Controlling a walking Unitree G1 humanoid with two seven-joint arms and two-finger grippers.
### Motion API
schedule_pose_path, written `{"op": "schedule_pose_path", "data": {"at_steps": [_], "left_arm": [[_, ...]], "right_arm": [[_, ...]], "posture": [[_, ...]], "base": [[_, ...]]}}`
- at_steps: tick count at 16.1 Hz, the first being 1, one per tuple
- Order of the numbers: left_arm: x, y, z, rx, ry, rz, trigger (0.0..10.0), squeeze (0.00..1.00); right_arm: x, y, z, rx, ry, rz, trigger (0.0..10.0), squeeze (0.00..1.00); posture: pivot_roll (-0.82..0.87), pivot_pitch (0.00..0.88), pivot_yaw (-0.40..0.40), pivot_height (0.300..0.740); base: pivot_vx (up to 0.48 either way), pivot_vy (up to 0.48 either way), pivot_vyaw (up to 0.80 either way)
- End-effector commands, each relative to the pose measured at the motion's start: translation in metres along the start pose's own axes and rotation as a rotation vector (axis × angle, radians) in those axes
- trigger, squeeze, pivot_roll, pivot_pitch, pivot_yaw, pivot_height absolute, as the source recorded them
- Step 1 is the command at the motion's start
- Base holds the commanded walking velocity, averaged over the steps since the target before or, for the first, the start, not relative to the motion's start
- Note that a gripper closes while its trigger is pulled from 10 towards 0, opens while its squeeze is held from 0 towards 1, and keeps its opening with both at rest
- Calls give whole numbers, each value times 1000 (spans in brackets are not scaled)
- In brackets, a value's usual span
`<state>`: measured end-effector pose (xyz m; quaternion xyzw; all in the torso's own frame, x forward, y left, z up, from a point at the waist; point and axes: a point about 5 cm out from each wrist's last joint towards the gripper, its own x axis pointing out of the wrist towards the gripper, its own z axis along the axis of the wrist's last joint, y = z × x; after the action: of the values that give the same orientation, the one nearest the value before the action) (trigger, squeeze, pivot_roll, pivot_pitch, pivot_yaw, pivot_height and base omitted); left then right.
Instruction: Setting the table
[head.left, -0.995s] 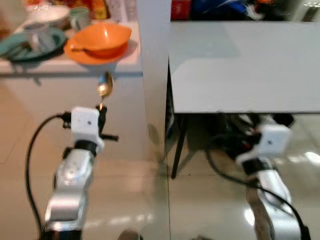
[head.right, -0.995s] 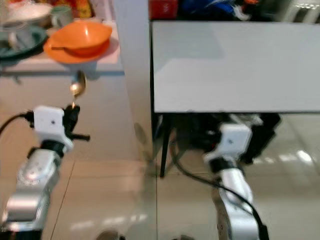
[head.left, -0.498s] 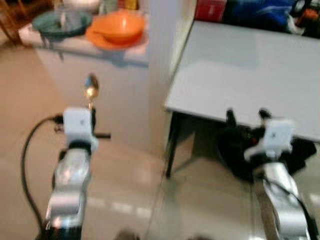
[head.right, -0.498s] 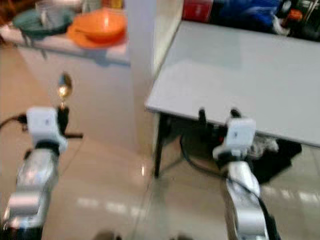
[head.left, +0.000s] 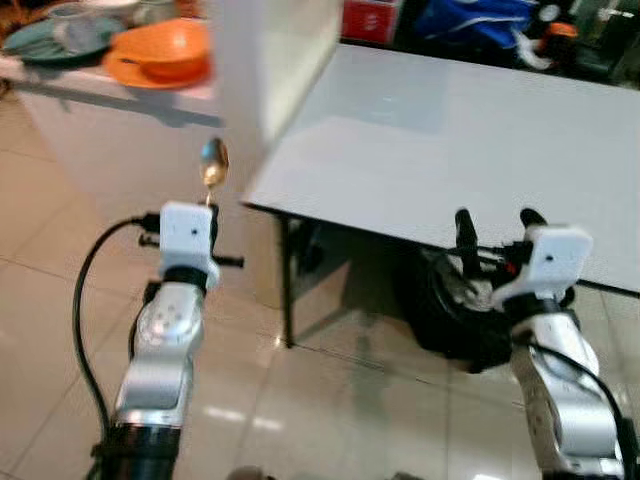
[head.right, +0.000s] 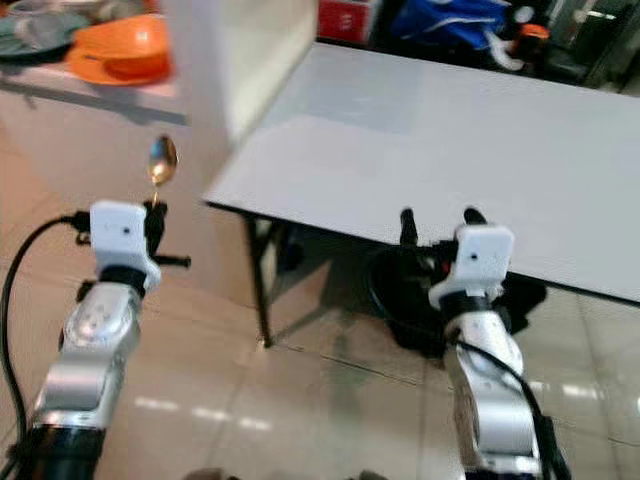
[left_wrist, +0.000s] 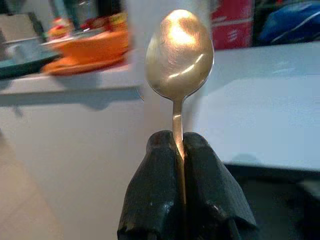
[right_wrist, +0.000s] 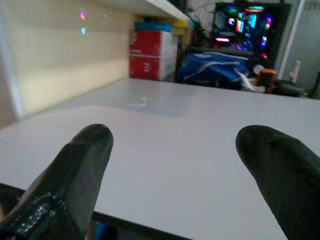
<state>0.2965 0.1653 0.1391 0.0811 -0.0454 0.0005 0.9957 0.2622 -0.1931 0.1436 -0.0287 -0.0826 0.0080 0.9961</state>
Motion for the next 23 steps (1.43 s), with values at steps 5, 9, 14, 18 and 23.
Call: {"op": "schedule_pose_path", "data": {"at_steps": [5,9,14,18,23], "left_arm": [[1,-1,-4,-7,3,2,10000,0],[-2,-3,-8,-1,7,-11,10000,0],[0,-2,-8,14,2,-24,10000,0],[0,-4,-7,15,-5,-30,10000,0],[4,-7,-1,-33,-14,-27,10000,0]], "right_arm": [[3,3,0,-14,17,26,10000,0],[5,2,1,-30,12,41,10000,0],[7,7,1,-24,4,47,10000,0],[7,8,1,-23,4,53,10000,0],[9,8,3,-18,2,32,10000,0]], "posture": [[-26,26,26,740],[-30,14,29,740],[-26,14,46,740],[-28,14,46,740],[-27,12,51,740]], "base": [[0,-472,0],[0,-472,0],[0,-472,0],[0,-472,0],[0,-94,0]]}}
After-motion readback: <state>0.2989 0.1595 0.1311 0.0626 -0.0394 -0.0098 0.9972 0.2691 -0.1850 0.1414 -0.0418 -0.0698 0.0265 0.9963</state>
